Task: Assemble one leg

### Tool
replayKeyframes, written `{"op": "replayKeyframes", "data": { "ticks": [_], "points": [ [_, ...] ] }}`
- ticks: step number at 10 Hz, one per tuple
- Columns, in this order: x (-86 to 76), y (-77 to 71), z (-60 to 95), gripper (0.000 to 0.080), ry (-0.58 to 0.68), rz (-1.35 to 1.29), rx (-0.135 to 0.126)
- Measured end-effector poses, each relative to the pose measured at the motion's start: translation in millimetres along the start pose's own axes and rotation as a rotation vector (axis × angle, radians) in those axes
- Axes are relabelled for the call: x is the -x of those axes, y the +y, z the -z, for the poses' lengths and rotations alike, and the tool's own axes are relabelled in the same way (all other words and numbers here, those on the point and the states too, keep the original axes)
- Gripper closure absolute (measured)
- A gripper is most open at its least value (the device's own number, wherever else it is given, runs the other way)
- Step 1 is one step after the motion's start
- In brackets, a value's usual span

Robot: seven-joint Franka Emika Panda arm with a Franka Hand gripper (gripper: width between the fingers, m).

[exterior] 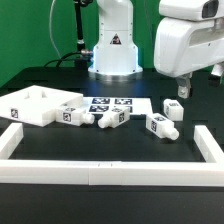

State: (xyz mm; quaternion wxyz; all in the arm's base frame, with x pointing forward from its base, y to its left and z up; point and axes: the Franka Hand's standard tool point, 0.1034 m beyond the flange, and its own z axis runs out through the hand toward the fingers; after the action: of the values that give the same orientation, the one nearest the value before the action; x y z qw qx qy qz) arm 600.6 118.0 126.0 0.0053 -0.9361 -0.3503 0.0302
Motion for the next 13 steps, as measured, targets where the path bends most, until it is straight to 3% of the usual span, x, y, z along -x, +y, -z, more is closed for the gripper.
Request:
{"op": "replayKeyframes", "data": {
  "ticks": [6, 8, 10, 13],
  "points": [
    [1.4, 1.9, -1.7, 0.0150, 0.008, 0.001, 0.000],
    [20.3, 7.3, -22.8, 0.0150, 0.025, -0.015, 0.004],
    [38.2, 3.7, -44.9, 0.0150, 0.043, -0.026, 0.007],
    [40.0, 4.5, -47.2, 0.0150, 0.044, -0.027, 0.007]
  ]
}}
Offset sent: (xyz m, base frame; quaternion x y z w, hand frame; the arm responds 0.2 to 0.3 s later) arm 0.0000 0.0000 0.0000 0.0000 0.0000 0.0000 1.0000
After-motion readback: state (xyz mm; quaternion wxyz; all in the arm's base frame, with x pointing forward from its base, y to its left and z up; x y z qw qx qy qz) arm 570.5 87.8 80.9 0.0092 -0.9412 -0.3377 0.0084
